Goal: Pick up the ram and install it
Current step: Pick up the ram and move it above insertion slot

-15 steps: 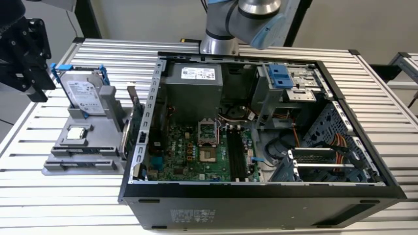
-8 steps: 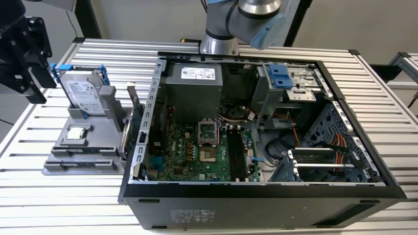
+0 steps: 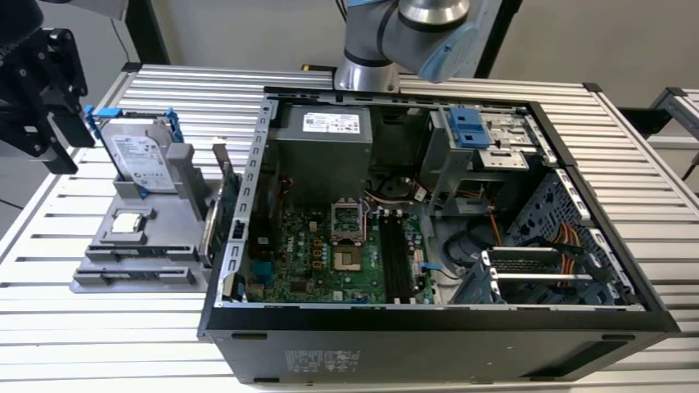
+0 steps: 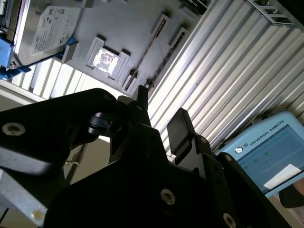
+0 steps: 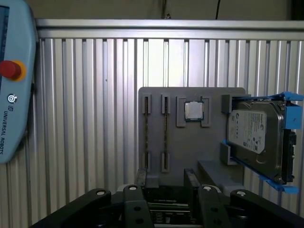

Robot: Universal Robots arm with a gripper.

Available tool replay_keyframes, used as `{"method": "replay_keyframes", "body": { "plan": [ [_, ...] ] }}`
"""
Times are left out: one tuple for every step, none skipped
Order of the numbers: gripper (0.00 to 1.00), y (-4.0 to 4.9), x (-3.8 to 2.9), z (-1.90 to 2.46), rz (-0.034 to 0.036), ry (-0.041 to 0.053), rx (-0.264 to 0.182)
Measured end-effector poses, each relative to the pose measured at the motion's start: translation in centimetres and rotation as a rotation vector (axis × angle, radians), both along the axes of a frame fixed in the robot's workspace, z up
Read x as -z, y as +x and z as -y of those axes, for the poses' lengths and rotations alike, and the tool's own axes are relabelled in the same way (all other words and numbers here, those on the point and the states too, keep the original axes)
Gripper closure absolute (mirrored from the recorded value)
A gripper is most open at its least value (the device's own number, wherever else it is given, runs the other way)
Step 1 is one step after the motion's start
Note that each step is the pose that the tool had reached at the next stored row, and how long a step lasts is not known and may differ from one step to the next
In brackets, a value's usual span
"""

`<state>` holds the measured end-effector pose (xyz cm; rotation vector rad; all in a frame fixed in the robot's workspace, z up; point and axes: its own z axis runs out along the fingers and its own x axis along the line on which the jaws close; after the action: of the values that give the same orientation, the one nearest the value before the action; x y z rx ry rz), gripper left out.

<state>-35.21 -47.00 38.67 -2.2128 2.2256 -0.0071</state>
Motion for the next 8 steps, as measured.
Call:
{"method": "replay_keyframes", "body": {
  "plan": [
    [0.0, 0.0, 0.04, 0.0, -0.0001, -0.0001, 0.0],
    [0.0, 0.0, 0.07, 0.0, -0.0002, -0.0001, 0.0],
    [0.0, 0.0, 0.12, 0.0, -0.0002, -0.0001, 0.0],
    [0.0, 0.0, 0.15, 0.0, -0.0001, -0.0001, 0.0],
    [0.0, 0.0, 0.16, 0.0, -0.0002, -0.0002, 0.0],
    [0.0, 0.0, 0.16, 0.0, -0.0003, -0.0003, 0.0],
    [0.0, 0.0, 0.16, 0.0, -0.0003, -0.0003, 0.0],
    [0.0, 0.0, 0.17, 0.0, -0.0002, -0.0002, 0.0]
  ]
}}
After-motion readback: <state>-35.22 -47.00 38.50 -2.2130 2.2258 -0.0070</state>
